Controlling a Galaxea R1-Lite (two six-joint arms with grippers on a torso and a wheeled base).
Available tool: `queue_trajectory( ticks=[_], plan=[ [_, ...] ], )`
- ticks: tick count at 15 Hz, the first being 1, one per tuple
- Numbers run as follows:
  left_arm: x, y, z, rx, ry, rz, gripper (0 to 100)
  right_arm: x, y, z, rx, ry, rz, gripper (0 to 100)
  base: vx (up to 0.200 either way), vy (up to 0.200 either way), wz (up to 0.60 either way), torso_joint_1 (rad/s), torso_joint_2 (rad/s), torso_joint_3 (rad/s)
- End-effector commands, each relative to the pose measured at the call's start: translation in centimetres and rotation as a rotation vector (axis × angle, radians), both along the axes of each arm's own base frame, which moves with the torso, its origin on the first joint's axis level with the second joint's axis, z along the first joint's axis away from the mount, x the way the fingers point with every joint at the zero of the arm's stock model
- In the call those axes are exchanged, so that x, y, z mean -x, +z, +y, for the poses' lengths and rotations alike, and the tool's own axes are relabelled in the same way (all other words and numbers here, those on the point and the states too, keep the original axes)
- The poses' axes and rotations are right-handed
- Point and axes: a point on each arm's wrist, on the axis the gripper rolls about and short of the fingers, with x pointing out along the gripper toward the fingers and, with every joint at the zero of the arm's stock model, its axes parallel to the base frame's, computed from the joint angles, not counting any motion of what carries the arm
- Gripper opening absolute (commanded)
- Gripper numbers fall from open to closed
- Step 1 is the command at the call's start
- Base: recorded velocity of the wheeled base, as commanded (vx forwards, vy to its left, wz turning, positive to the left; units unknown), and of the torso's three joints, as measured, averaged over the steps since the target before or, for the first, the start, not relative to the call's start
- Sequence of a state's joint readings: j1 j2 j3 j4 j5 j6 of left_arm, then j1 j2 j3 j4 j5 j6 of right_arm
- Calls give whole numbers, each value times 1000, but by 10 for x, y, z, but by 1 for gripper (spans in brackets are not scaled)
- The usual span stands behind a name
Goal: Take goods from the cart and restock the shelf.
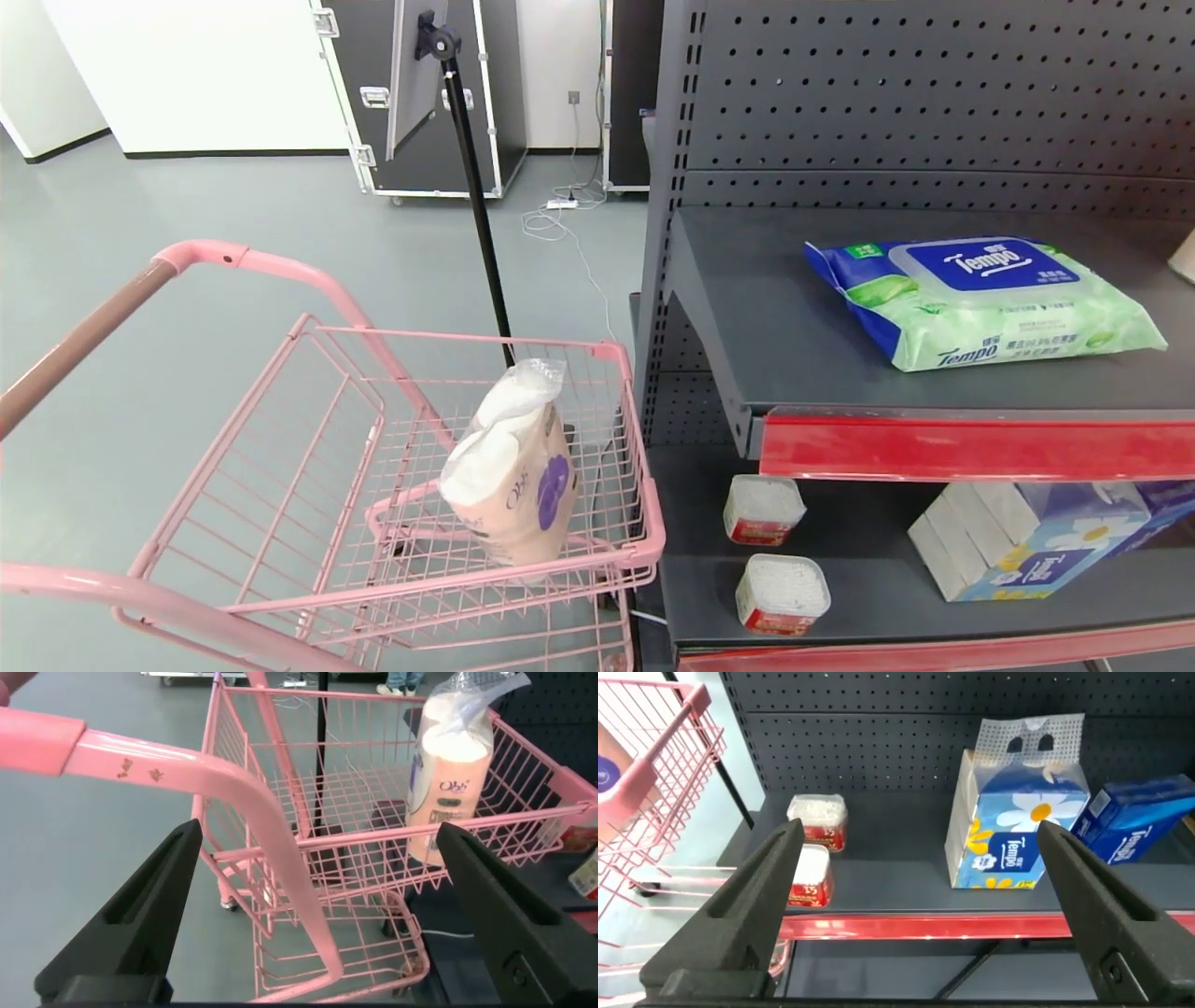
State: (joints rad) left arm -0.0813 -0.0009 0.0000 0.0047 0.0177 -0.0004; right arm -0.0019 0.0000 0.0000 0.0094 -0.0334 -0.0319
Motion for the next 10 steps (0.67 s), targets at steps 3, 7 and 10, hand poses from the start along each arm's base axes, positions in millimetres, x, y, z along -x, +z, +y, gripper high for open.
queue_trajectory(
  ticks=[3, 7, 10],
  plan=[
    [0, 0, 0, 0, 1, 1, 100, 0, 0, 0, 0, 0, 0, 100, 0, 0, 0, -4, 22, 17],
    [0, 0, 0, 1, 1, 1, 100, 0, 0, 0, 0, -1, 0, 100, 0, 0, 0, 0, 0, 0],
    [0, 0, 0, 0, 1, 1, 100, 0, 0, 0, 0, -1, 0, 100, 0, 0, 0, -54, 220, 168]
  ],
)
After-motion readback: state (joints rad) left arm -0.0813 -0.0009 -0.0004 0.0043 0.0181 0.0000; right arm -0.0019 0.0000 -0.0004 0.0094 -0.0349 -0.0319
